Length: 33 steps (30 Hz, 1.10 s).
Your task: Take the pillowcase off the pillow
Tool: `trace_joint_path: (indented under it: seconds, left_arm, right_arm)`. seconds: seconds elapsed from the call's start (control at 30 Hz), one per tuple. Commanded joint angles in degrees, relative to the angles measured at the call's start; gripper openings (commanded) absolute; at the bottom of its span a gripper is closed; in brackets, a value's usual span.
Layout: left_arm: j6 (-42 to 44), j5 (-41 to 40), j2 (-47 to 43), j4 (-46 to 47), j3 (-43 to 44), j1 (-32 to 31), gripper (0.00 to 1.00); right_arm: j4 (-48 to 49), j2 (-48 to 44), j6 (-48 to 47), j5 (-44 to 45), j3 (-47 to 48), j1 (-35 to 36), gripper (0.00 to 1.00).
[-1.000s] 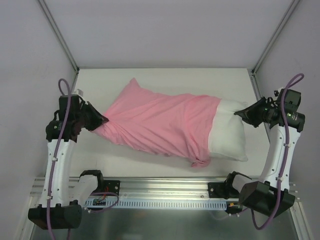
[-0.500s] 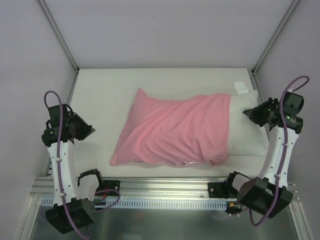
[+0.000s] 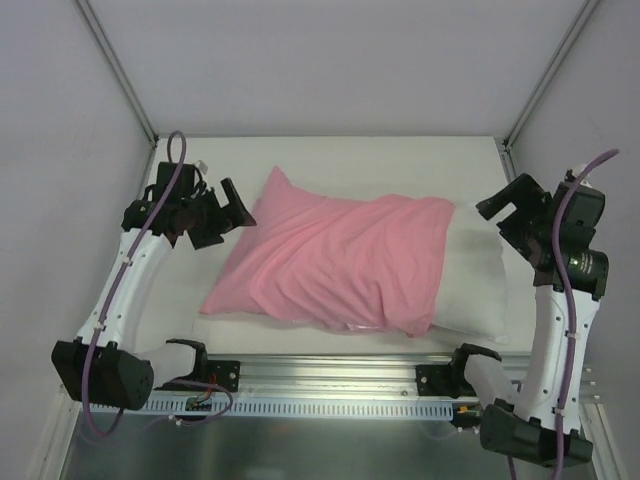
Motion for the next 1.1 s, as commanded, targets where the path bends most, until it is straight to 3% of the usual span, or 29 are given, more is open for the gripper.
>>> trace_joint_path:
  seconds: [0.0,0.07,0.2,0.3,0.33,0.4,0.43,0.47,0.53,0.57,0.77,0.8,0.83,0.9,1.07]
  left_arm:
    - [-0.6,-2.2,7.3,2.6,6.8,-4.1,0.99]
    - [-0.7,-2.1,12.4,3.1,9.8,-7.1,0.99]
    - [-1.6,-1.7,17.7,4.6,10.7,-12.1,0.85]
    - [-2.4,-1.4,19.1,6.6,8.1,-16.3,0.49]
    - [-3.0,-1.4,18.9,7.3,7.0,-17.4,0.2]
    - [-3.9,-1.4,18.0,8.1,3.6,-20.0,0.01]
    - [-5.3,-1.5,16.2,8.2,2.0,-20.6,0.0]
    - [-6.0,-1.4,14.6,9.0,0.5,-21.1,0.0]
    - [-8.9,-1.5,8.5,9.9,-5.4,-23.1,0.0]
    - [-9.9,-1.4,5.8,10.6,-7.6,-24.1,0.0]
    - [-14.4,0.2,-14.7,10.4,-20.2,-27.4,0.02]
    - [-14.4,-0.7,-16.4,8.5,-20.1,-27.4,0.35]
    - [-14.3,-4.2,-18.4,7.2,-17.9,-27.3,0.59]
    - [-13.6,-7.9,-18.6,4.7,-15.0,-27.2,0.89]
    - [-10.6,-14.8,-8.7,-0.9,-4.1,-21.0,0.94]
  right_arm:
    - [-2.7,0.0,-2.4,5.7,4.5,9.3,1.0]
    - [-4.3,1.8,-3.4,8.0,5.1,16.5,0.98]
    - [-4.7,4.9,-5.2,7.9,2.4,25.2,0.94]
    - [-4.4,9.1,-6.4,4.3,0.4,27.5,0.77]
    - [-4.4,10.0,-6.8,3.6,-1.2,28.4,0.66]
    - [-3.0,12.2,-6.9,3.6,-2.9,29.6,0.59]
    - [-2.2,12.9,-6.9,3.6,-4.5,30.3,0.53]
    - [-1.0,13.6,-6.8,3.5,-5.1,31.3,0.42]
    - [0.0,16.2,-7.0,3.5,-5.8,31.8,0.31]
    - [0.3,17.2,-7.5,3.9,-5.7,31.9,0.19]
    - [0.6,24.2,-8.5,9.3,-1.2,31.6,0.13]
    - [0.7,24.7,-8.2,9.3,-0.7,31.7,0.12]
    - [1.3,24.9,-7.2,8.8,-0.6,31.7,0.12]
    - [1.9,24.3,-6.6,7.8,-0.9,31.8,0.13]
    - [1.5,21.2,-6.6,8.1,-2.4,32.9,0.36]
